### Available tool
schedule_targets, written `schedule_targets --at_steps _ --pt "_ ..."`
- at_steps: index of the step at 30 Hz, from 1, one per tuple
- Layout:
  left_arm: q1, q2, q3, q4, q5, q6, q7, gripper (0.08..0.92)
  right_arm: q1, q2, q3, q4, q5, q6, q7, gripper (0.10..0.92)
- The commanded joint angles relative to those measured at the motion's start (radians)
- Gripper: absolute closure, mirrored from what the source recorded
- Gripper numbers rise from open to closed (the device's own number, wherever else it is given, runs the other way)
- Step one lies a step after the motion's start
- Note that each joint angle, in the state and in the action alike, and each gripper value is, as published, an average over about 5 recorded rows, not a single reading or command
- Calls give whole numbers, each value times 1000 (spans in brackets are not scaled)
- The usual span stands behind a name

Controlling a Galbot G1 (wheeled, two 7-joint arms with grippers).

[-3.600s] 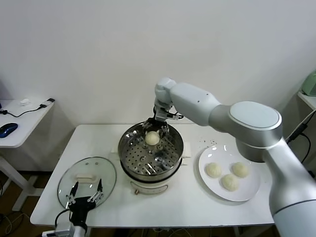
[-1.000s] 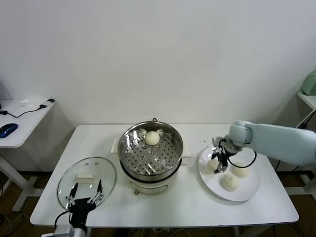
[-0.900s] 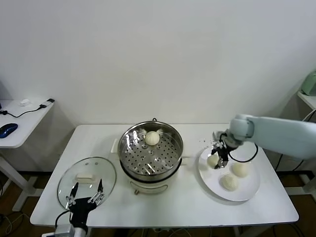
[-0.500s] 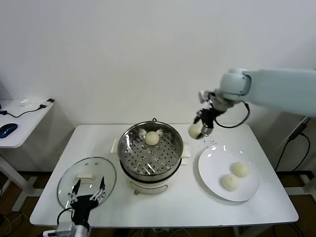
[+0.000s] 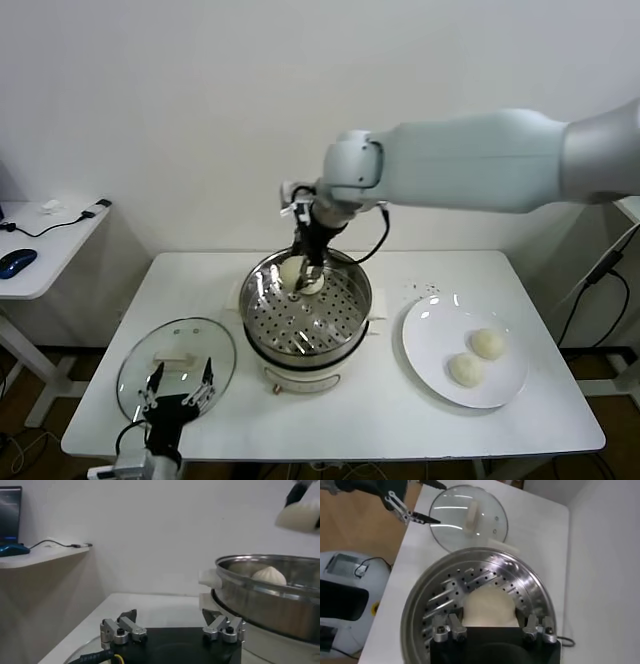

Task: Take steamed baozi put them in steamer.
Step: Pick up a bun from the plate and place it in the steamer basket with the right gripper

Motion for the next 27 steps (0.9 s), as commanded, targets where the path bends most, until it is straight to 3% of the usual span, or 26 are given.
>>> schedule_targets --at_steps 1,22,27 --pt "0 2 0 4 -2 -1 0 177 -171 138 14 -149 -61 -32 49 338" --pt "-12 3 9 7 -2 1 1 177 -278 201 16 -287 -101 -20 53 336" --pt "-12 3 8 2 -3 3 1 177 -254 177 14 -260 -122 6 19 258"
